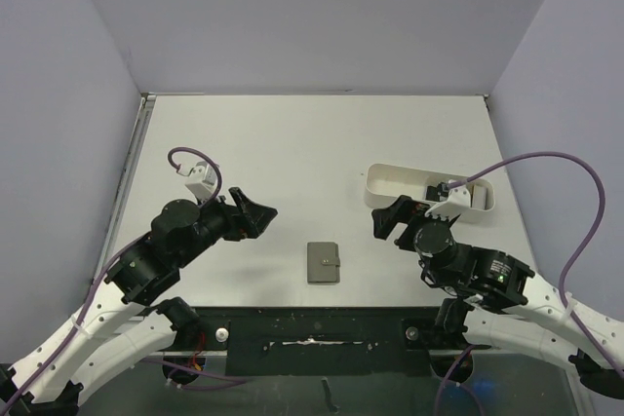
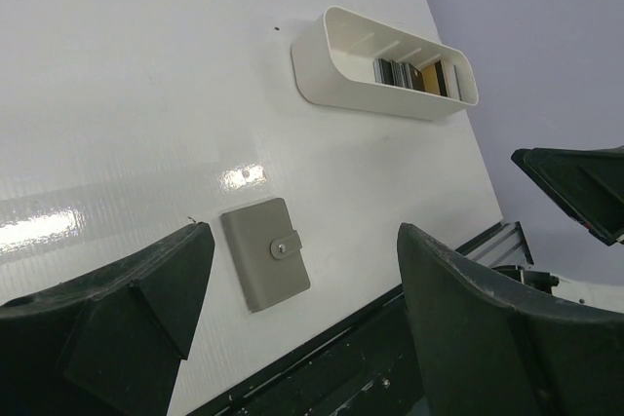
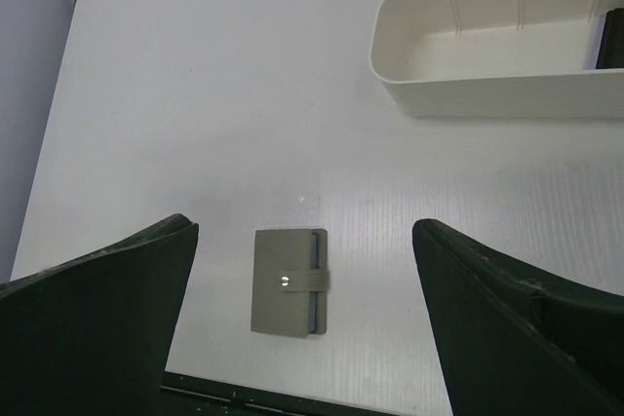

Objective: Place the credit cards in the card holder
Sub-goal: Reset both arms

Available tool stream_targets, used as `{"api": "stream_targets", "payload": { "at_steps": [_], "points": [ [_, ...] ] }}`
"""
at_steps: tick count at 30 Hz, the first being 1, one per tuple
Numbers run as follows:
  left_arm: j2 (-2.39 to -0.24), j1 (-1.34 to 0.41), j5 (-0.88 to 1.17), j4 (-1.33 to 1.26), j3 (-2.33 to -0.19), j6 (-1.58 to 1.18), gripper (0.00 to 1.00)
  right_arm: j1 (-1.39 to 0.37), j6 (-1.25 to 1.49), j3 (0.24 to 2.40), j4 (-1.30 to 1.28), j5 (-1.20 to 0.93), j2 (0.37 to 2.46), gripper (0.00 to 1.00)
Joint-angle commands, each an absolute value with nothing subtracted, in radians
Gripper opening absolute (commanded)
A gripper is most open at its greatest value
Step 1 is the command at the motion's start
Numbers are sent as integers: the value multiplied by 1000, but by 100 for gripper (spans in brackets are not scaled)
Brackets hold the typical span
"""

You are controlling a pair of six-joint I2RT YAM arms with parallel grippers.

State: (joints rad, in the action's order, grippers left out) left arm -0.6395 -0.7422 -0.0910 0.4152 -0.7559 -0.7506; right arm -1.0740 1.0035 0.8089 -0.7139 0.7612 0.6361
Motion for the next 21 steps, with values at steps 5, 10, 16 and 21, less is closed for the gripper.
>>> {"api": "stream_targets", "payload": {
  "at_steps": [5,10,16,21],
  "points": [
    [-635,-737,-122,374,-783,-746,75,-1070,1000,853,-703,832,675,98],
    [-642,-737,-125,376,-795,-746,75,-1071,953,878,-685,820,686,98],
    [-648,-737,-132,385,-824,-746,75,-1070,938,918,-676,810,685,98],
    [-648,-737,-141,384,-813,-743,75,-1070,901,864,-631,801,670,98]
  ]
}}
